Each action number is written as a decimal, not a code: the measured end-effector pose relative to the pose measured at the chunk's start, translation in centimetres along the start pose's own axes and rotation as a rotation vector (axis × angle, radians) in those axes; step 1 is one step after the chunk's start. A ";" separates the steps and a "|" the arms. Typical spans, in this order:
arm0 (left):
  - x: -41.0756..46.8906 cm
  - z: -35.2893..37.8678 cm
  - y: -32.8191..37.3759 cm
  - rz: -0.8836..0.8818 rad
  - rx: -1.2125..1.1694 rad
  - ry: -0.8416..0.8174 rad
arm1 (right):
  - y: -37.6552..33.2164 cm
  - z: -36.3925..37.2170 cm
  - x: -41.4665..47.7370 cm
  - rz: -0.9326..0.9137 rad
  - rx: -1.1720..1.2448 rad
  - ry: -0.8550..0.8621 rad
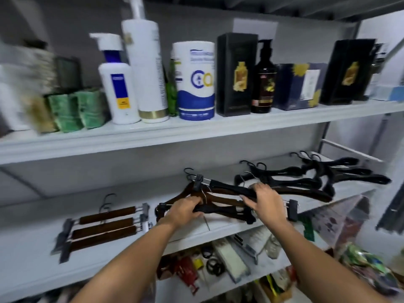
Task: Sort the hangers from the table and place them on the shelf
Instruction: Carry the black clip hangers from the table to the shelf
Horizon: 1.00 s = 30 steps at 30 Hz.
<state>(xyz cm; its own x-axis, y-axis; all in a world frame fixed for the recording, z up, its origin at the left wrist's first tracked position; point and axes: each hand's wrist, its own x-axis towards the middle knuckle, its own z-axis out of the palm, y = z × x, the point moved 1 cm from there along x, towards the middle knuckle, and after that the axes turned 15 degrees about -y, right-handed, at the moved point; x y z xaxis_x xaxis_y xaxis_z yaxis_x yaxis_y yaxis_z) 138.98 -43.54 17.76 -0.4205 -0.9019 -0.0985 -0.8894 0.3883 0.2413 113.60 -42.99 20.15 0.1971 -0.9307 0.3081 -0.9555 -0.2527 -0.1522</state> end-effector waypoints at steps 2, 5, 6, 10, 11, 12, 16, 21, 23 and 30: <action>-2.0 -0.2 -1.3 -0.055 -0.001 0.022 | -2.1 0.6 0.7 -0.052 0.014 0.014; -4.6 -0.3 -2.2 -0.128 -0.013 0.025 | -4.9 0.9 1.0 -0.110 0.026 0.041; -5.5 -0.3 -2.5 -0.154 -0.014 0.023 | -5.7 1.1 1.0 -0.133 0.025 0.048; -8.9 0.3 -3.3 -0.240 -0.013 0.023 | -8.8 1.4 0.5 -0.190 0.063 0.037; -9.9 0.5 -3.5 -0.263 -0.016 0.026 | -9.6 1.5 0.2 -0.208 0.080 0.034; -10.9 0.8 -3.7 -0.283 -0.022 0.027 | -10.4 1.6 -0.2 -0.229 0.098 0.030; -14.3 1.5 -4.5 -0.363 -0.055 0.015 | -13.0 2.3 -1.5 -0.280 0.114 -0.005; -17.9 1.9 -5.8 -0.411 -0.036 0.057 | -15.7 2.9 -2.4 -0.275 0.080 -0.052; -19.2 1.9 -6.5 -0.437 -0.043 0.065 | -16.9 2.8 -2.3 -0.271 0.090 -0.068; -22.8 0.4 -10.4 -0.514 -0.026 0.124 | -22.3 2.7 -1.2 -0.334 0.109 -0.061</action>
<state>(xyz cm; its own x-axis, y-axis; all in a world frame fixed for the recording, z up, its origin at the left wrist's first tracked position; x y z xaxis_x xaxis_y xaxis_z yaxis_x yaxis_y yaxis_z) 157.78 -26.92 17.13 0.0944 -0.9909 -0.0956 -0.9698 -0.1132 0.2160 135.25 -36.91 20.66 0.5105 -0.8052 0.3017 -0.8078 -0.5694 -0.1527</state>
